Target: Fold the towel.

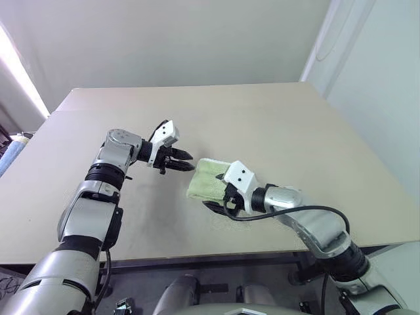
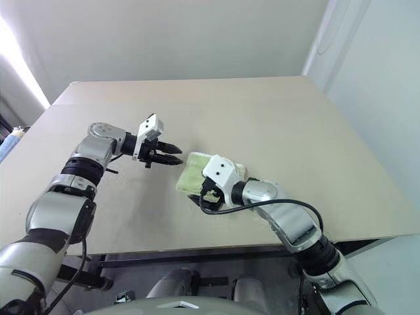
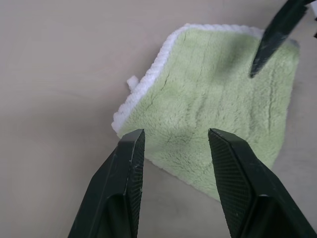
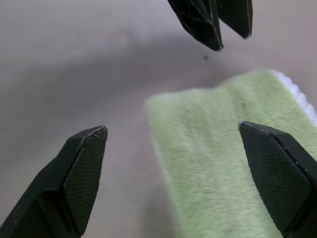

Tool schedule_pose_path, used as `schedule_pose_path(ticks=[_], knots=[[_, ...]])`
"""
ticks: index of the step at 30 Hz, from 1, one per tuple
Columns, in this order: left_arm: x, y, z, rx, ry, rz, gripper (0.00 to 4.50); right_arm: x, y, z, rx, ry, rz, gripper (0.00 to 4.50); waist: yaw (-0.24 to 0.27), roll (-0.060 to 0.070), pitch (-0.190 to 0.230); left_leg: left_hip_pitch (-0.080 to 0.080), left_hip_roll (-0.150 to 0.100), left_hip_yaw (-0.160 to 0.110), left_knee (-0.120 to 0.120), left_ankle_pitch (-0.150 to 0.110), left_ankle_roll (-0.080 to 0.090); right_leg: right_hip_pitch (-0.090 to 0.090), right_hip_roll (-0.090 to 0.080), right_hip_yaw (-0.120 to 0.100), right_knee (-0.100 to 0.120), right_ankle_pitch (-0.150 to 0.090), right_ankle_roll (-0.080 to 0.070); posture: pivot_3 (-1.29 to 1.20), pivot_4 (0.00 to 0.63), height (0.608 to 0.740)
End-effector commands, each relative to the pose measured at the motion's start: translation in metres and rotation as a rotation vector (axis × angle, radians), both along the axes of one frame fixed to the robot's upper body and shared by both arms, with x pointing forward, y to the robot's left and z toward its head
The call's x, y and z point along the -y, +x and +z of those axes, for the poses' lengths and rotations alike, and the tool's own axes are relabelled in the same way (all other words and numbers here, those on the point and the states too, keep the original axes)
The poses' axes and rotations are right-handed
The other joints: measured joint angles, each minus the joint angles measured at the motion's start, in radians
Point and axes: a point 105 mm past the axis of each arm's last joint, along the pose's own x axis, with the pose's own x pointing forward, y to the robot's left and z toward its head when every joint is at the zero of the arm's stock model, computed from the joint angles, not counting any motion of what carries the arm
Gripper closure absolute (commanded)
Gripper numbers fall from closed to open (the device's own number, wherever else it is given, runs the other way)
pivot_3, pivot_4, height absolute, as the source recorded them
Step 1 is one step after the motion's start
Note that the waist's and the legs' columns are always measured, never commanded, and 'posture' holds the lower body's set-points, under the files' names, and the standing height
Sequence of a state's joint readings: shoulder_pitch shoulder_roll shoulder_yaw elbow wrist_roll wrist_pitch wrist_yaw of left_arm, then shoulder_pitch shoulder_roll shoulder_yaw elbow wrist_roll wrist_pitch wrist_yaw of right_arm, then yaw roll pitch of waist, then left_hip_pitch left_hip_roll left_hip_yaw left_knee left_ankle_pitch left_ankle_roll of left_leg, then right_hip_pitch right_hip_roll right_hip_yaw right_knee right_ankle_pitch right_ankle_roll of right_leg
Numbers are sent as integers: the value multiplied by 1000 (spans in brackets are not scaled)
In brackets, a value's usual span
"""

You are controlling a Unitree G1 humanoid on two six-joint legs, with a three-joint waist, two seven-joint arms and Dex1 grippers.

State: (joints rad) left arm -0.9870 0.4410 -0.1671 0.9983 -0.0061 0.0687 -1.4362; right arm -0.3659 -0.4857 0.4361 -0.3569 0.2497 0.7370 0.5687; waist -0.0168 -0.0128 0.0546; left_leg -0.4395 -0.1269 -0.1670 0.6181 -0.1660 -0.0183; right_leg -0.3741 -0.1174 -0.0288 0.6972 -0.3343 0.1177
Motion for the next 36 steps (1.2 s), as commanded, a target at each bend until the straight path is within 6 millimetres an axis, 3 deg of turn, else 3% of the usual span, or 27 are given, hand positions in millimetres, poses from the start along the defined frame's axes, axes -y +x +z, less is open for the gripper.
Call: schedule_pose_path(ticks=[1,7,11,16,27,36], knots=[[4,2,6,53,9,-13,2355,-3,4,3,56,-40,46,62,-1,0,0,0,0,0,0,0,0,0,0,0,0,0,0,0,0,694],[7,4,3,68,21,-8,2355,5,9,-15,78,-147,58,62,-2,0,0,0,0,0,0,0,0,0,0,0,0,0,0,0,0,694],[3,-6,-3,32,65,-77,2355,14,27,-19,156,-207,-26,62,-3,0,0,0,0,0,0,0,0,0,1,0,0,0,0,0,0,694],[-5,-18,-10,-3,114,-148,2355,20,36,-19,212,-245,-60,62,-4,0,0,0,0,0,0,0,0,0,1,0,1,0,0,0,0,694],[-4,-13,-9,7,100,-120,2355,13,15,-25,242,-344,106,62,-1,0,0,1,0,0,0,0,0,0,1,0,1,0,0,0,0,694],[-5,-12,-14,39,126,-119,2355,13,31,-30,354,-432,59,62,-4,0,0,4,0,-1,-1,0,-1,2,2,1,1,0,0,0,0,694]])
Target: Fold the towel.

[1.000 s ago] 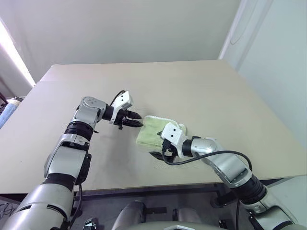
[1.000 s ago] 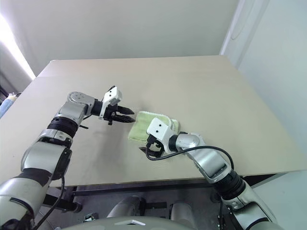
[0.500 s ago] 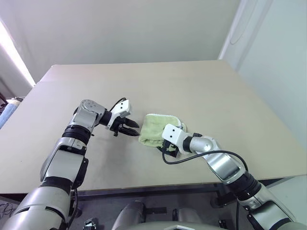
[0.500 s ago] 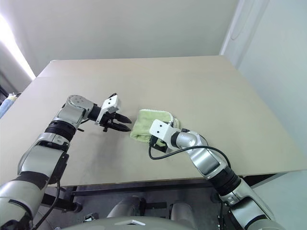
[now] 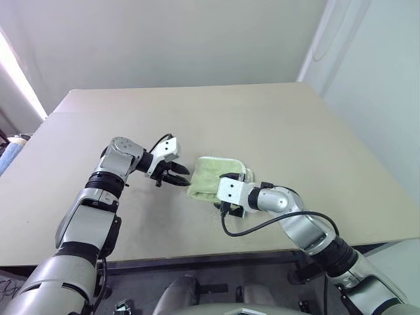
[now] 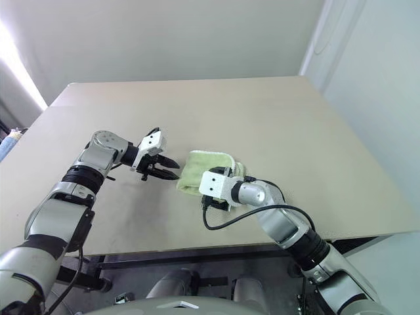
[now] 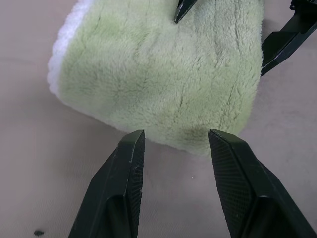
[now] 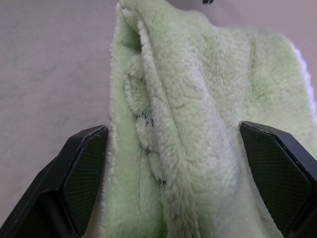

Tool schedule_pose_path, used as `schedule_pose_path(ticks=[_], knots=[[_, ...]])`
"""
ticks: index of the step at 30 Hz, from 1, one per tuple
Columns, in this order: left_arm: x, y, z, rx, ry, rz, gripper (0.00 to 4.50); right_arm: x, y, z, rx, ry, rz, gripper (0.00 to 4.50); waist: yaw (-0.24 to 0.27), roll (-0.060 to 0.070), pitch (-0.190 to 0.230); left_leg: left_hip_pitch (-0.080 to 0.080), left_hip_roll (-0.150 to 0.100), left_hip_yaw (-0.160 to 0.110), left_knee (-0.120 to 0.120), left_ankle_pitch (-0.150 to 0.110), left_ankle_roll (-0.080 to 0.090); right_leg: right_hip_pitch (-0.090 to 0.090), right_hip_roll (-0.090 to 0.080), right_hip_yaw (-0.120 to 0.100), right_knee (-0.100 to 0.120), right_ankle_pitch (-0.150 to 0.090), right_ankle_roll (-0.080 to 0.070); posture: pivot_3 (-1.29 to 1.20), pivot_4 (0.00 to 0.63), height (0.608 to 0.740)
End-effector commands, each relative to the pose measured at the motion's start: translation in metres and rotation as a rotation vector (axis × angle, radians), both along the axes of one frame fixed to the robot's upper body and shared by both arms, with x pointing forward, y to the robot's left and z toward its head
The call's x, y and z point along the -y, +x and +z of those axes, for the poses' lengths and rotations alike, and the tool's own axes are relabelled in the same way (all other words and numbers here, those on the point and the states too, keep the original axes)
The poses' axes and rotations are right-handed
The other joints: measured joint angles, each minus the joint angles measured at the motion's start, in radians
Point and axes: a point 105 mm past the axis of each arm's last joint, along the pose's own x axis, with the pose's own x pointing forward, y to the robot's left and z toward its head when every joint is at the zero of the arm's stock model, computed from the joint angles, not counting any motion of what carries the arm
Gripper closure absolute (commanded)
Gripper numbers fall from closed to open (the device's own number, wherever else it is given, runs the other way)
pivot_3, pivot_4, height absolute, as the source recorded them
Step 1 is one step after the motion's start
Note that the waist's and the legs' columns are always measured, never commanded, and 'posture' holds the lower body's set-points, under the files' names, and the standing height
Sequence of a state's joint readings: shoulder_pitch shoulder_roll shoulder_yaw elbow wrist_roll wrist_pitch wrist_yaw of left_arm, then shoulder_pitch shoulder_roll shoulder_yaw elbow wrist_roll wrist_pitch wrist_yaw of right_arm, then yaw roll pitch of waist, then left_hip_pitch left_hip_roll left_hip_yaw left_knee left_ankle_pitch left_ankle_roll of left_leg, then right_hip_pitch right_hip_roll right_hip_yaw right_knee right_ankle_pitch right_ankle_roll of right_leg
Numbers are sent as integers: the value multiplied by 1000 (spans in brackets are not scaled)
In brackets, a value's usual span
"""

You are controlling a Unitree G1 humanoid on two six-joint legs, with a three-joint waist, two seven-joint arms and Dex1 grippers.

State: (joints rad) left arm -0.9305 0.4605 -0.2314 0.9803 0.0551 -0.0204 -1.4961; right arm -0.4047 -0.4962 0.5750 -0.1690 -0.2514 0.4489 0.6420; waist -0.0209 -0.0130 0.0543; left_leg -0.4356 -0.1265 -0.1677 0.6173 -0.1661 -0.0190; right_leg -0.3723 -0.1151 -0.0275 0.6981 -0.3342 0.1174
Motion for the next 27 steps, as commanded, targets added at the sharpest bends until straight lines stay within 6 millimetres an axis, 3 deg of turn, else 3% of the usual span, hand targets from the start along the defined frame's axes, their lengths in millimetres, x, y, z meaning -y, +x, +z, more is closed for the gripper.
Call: schedule_pose_path(ticks=[1,10,20,27], knots=[[2,6,12,56,0,-10,2355,2,10,-3,51,-43,-30,62,0,0,0,1,0,0,0,0,0,0,0,1,0,0,0,0,0,694],[4,9,13,71,1,1,2355,8,18,-2,119,-80,-50,62,3,0,0,6,0,-2,-3,-1,-3,2,2,3,1,0,-5,0,0,694],[7,13,14,89,-3,18,2355,7,36,11,211,-57,-102,62,4,0,0,8,0,-2,-3,-1,-3,2,3,6,1,0,-6,0,0,694],[9,15,15,96,-3,23,2355,-3,34,12,202,-19,-90,62,3,0,0,8,-1,-2,-4,-1,-3,0,4,9,1,2,-5,0,0,694]])
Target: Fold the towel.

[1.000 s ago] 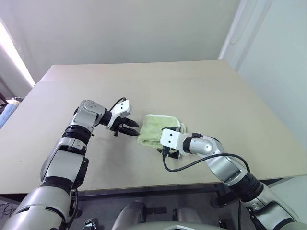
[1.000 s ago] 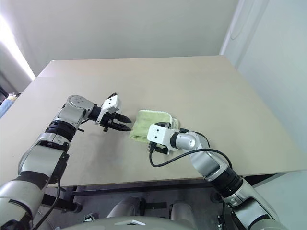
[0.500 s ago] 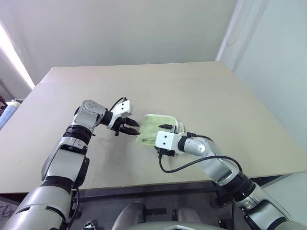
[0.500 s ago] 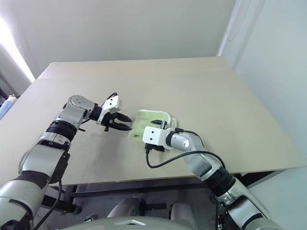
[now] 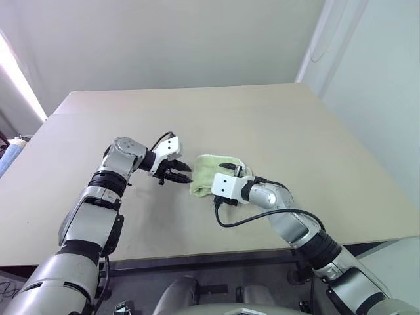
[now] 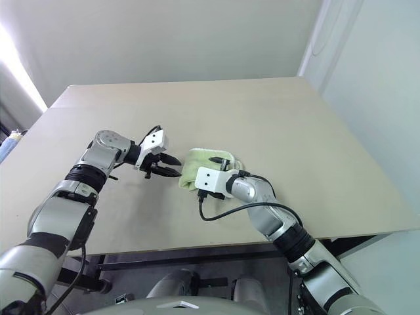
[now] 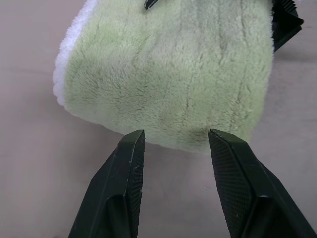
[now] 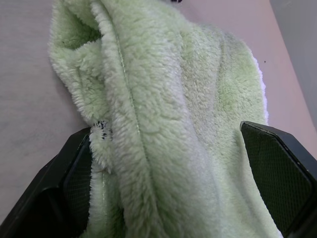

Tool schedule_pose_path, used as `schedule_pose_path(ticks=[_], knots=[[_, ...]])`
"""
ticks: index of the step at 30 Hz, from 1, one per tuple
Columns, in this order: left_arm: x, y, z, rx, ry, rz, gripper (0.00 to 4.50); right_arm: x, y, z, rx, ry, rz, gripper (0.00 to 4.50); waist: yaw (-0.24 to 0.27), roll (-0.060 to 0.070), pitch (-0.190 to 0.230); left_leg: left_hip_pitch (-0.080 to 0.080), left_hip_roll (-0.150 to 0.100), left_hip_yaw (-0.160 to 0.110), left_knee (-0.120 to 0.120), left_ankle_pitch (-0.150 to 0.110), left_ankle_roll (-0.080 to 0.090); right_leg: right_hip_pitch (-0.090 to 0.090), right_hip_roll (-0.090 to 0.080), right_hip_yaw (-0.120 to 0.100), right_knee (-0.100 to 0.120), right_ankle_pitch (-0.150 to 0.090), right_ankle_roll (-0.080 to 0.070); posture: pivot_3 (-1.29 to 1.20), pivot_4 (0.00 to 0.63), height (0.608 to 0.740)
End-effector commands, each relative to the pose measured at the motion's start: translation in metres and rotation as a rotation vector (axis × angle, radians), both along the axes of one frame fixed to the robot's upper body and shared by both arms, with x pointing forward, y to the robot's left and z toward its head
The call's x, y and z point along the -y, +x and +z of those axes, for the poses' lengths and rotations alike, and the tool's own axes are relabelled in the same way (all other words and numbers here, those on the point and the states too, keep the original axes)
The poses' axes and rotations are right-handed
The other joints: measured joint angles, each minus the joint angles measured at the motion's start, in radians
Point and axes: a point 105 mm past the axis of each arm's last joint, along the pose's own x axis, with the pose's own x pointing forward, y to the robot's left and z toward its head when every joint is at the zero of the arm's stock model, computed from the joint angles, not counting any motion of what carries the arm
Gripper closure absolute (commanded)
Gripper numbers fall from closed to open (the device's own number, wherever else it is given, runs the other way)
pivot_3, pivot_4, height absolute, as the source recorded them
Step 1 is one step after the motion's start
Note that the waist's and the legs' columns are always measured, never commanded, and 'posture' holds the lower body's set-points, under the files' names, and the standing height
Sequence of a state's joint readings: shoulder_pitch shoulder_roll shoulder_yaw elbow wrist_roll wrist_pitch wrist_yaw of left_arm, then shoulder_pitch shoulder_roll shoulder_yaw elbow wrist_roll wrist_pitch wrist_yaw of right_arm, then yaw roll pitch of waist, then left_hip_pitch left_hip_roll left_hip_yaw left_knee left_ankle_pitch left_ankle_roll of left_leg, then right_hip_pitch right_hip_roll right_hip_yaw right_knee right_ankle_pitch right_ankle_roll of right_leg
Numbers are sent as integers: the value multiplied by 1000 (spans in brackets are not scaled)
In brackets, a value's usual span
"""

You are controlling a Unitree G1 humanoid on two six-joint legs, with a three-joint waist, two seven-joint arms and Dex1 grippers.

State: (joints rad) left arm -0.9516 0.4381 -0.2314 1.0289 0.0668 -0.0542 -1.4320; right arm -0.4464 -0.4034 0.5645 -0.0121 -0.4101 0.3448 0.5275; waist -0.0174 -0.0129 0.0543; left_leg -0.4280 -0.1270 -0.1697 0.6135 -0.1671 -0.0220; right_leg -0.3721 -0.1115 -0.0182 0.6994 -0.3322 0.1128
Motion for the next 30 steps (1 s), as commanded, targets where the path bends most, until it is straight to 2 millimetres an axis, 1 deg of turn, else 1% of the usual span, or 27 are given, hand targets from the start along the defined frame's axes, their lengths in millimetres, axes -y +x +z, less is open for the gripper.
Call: schedule_pose_path(ticks=[1,3,4,5,6,8,10,11,15,16,18,20,21,23,26,28,30], knots=[[4,8,16,58,-3,-11,2355,-1,6,12,28,44,-22,62,-1,0,0,0,0,0,0,0,0,0,0,1,0,0,0,0,0,694],[4,8,17,62,-4,-6,2355,-4,6,14,20,71,-24,62,-4,0,0,0,0,1,0,0,0,-1,0,2,0,0,0,0,0,694],[4,9,17,63,-5,-5,2342,-4,6,14,19,72,-24,440,-4,0,0,0,0,1,-1,0,0,-1,1,2,0,0,0,0,0,694],[4,9,17,64,-5,-5,2342,-4,6,14,20,70,-23,656,-3,0,0,0,0,1,-1,0,0,-1,1,3,0,0,0,0,0,694],[5,9,17,64,-5,-5,2342,-4,7,13,23,65,-26,969,-2,0,0,0,0,1,-1,0,0,-1,1,3,0,0,0,0,0,694],[5,9,17,65,-5,-5,2342,-4,8,13,26,63,-30,1789,-2,0,0,0,0,1,-1,0,0,-2,2,3,0,0,0,0,0,694],[5,9,18,65,-5,-4,2342,-4,10,14,28,66,-36,2441,-1,0,0,0,0,1,-1,0,0,-2,2,3,0,0,0,0,0,694],[5,9,18,64,-6,-4,2342,-4,10,14,29,67,-37,2895,-1,0,0,0,0,1,-1,0,0,-2,1,3,0,0,0,0,0,694],[4,11,18,68,1,8,2342,-1,11,18,39,75,-46,4280,-1,0,0,0,0,1,-1,0,0,-2,1,4,0,0,0,0,0,694],[4,11,18,68,1,9,2342,0,13,21,48,80,-49,4460,-1,0,0,0,0,1,-1,0,0,-2,1,4,0,0,0,0,0,694],[4,10,17,66,1,7,2342,1,14,29,72,98,-51,4460,-1,0,0,0,0,1,-1,0,0,-2,1,4,0,0,0,0,0,694],[5,10,17,66,0,8,2342,4,15,42,101,128,-52,4460,-1,0,0,0,0,1,-1,0,0,-2,1,4,0,0,0,0,0,694],[5,10,16,65,-1,8,2342,7,16,51,118,146,-58,4460,0,0,0,0,0,1,-1,0,0,-2,1,4,0,0,0,0,0,694],[5,10,16,65,-1,8,2342,19,21,67,156,167,-93,4460,0,0,0,0,0,1,-2,0,0,-2,1,4,0,0,0,0,0,694],[6,10,15,65,-3,8,2342,56,29,90,232,145,-188,4460,5,0,1,-1,0,1,-2,0,0,-2,1,4,0,0,1,0,0,694],[7,10,15,65,-6,8,2342,92,34,103,283,105,-283,4460,8,0,1,-1,-1,1,-2,0,0,-2,0,4,-1,0,1,0,0,694],[8,10,15,65,-7,10,2342,133,36,112,312,70,-396,4460,8,0,1,-1,-2,1,-2,0,0,-2,-1,4,-1,-1,2,0,0,694]])
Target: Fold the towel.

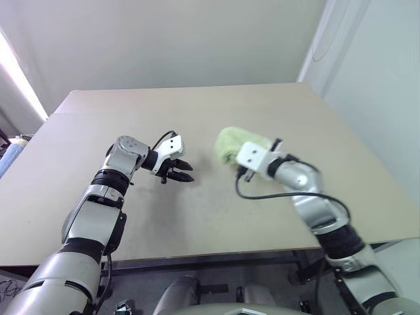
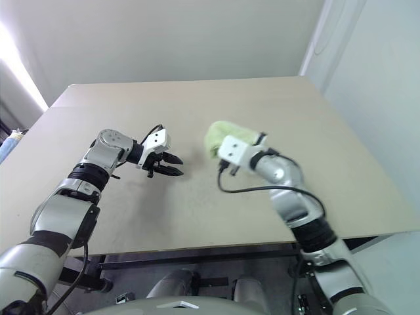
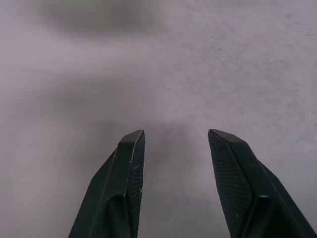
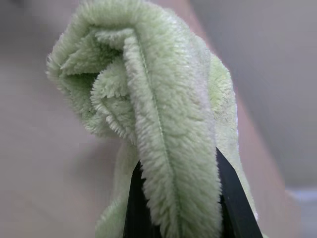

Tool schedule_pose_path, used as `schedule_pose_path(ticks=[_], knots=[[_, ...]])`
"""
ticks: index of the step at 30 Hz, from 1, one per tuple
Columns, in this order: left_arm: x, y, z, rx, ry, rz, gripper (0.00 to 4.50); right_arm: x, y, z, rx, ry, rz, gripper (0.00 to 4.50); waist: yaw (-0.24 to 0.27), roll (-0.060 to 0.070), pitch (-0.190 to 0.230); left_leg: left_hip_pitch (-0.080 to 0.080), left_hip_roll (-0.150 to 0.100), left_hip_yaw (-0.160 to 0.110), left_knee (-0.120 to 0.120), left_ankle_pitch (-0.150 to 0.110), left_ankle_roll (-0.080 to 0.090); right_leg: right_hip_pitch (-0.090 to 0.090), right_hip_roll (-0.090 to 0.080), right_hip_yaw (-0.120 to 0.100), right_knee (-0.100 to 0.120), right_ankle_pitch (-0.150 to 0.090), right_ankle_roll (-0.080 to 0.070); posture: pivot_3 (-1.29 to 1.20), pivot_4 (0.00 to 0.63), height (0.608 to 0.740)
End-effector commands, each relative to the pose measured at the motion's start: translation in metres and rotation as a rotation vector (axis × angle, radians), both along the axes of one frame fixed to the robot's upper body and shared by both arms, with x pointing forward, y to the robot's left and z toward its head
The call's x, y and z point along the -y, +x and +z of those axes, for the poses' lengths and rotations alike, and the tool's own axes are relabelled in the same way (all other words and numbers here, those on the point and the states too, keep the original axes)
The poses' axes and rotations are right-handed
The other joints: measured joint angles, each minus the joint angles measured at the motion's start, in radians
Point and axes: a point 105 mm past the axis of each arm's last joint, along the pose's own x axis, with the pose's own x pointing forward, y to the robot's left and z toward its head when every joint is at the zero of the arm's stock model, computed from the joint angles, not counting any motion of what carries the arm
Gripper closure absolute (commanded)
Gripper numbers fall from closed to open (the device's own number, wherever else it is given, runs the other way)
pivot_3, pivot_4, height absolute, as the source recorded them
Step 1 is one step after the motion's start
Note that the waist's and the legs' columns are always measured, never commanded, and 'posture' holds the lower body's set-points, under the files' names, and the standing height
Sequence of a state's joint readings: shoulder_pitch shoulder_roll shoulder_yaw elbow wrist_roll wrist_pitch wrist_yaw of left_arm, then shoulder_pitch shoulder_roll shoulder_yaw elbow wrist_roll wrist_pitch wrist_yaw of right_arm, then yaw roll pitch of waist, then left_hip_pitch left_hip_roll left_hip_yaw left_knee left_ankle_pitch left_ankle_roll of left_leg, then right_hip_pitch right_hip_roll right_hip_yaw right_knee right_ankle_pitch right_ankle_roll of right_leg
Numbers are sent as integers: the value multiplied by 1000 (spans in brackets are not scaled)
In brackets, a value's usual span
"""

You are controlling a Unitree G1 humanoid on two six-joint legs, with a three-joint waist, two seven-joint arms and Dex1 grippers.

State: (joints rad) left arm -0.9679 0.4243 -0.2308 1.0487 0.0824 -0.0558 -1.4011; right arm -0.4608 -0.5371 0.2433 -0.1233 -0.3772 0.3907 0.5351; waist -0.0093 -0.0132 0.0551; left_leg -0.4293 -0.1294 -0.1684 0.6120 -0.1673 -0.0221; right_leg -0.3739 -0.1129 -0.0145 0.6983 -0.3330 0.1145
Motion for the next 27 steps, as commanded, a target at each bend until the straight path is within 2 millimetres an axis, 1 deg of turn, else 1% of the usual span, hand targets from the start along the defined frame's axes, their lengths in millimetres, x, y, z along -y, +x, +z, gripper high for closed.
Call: schedule_pose_path(ticks=[1,2,5,7,8,9,13,15,18,21,24,27], knots=[[5,6,15,51,-16,-9,2342,63,2,36,105,-12,-182,4460,0,0,0,-1,0,0,0,0,0,0,-1,0,0,0,0,0,0,694],[5,6,14,51,-17,-10,2342,83,0,36,102,-23,-238,4460,-1,0,0,-1,-1,0,0,0,0,0,-1,0,-1,0,1,0,0,694],[7,6,14,50,-20,-13,2342,130,-7,29,80,-82,-374,4460,-2,0,0,-3,-1,1,-1,0,1,0,-1,0,-1,-1,1,0,0,694],[9,6,13,50,-20,-16,2342,157,-16,13,28,-108,-447,4460,-4,0,0,-4,-1,1,-1,1,2,-1,-1,0,-1,0,1,0,0,694],[9,5,13,49,-20,-18,2342,165,-20,5,3,-104,-476,4460,-6,-1,0,-5,-1,1,-1,1,3,-1,-1,0,-1,0,1,0,0,694],[10,5,13,50,-19,-23,2342,170,-23,-4,-20,-82,-497,4460,-8,0,0,-6,0,1,-1,1,3,-2,-1,0,-1,0,1,0,0,694],[12,5,12,51,-18,-28,2342,167,-31,-41,-126,19,-548,4460,-14,0,0,-6,0,2,0,1,3,-2,-1,0,0,0,1,0,0,694],[13,5,12,52,-19,-32,2342,165,-33,-55,-166,36,-564,4460,-11,0,0,-5,1,2,1,1,3,-1,0,1,0,0,1,0,0,694],[14,5,13,54,-17,-36,2342,161,-34,-66,-218,63,-581,4460,-5,0,0,-5,0,2,2,1,3,-1,-1,1,0,0,1,0,0,694],[13,5,12,55,-12,-37,2342,160,-36,-70,-244,60,-580,4460,-3,0,0,-6,0,2,2,1,3,-1,-1,1,0,0,1,0,0,694],[11,4,11,56,-3,-38,2342,159,-39,-68,-259,62,-567,3609,-4,0,0,-6,0,1,2,1,3,-1,-1,0,0,0,1,0,0,694],[10,4,11,57,0,-36,2342,161,-42,-63,-263,48,-551,2547,-4,0,0,-6,0,2,2,1,3,-1,-1,0,0,0,1,0,0,694]])
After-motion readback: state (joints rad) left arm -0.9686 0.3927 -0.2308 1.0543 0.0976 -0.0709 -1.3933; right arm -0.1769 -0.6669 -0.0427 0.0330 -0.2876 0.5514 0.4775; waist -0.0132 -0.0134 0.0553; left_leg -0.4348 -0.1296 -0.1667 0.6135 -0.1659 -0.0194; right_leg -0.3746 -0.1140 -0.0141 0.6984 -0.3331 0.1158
